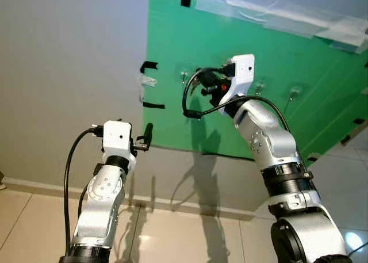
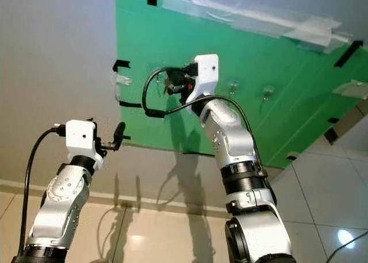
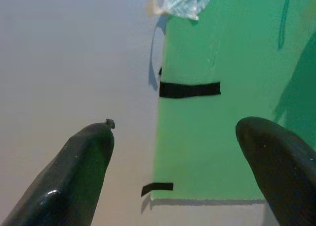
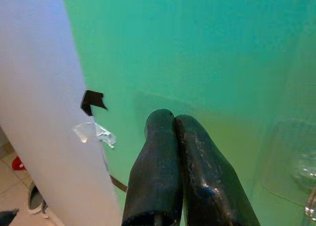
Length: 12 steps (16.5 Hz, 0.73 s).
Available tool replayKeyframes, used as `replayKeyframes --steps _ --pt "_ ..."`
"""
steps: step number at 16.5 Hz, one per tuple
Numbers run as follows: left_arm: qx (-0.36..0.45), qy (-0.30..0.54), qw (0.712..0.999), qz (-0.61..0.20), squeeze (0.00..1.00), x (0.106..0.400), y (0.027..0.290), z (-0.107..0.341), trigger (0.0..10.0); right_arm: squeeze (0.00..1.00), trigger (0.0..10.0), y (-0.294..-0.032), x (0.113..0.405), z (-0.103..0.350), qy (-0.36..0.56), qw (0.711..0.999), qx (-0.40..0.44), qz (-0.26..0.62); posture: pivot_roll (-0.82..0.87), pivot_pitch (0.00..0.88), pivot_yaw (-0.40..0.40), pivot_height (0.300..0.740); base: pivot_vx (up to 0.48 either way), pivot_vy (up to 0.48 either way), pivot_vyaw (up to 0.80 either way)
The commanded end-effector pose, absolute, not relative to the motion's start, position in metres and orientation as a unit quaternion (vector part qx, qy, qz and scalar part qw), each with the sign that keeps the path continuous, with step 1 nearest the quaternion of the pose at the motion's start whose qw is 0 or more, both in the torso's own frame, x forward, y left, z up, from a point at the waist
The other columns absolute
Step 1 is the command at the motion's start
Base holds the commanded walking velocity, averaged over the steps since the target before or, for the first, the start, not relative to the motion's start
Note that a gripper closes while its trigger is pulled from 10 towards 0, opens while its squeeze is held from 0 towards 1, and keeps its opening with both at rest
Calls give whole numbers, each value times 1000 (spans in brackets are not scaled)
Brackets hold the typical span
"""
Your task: Hang keys on a hook
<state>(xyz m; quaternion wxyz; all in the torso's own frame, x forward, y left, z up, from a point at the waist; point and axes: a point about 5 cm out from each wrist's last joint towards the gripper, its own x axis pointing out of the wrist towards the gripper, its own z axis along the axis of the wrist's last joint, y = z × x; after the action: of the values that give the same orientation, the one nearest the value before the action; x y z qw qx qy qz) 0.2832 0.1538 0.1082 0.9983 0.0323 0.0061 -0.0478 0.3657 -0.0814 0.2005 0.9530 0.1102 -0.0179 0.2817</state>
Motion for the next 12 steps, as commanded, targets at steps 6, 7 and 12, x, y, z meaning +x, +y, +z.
replayKeyframes --steps 6,7,12 --pt "14 18 998 -50 0 277 149 102 10000 0 10000 -70 374 187 25 953 103 283 125 0 -153 740 0 0 0" --pt "13 20 999 -44 0 274 151 101 10000 0 10000 -68 375 187 28 952 100 287 131 0 -158 740 0 0 0" --pt "9 21 999 -33 0 268 153 100 10000 0 10000 -61 380 183 36 950 89 296 156 0 -179 740 0 0 0"
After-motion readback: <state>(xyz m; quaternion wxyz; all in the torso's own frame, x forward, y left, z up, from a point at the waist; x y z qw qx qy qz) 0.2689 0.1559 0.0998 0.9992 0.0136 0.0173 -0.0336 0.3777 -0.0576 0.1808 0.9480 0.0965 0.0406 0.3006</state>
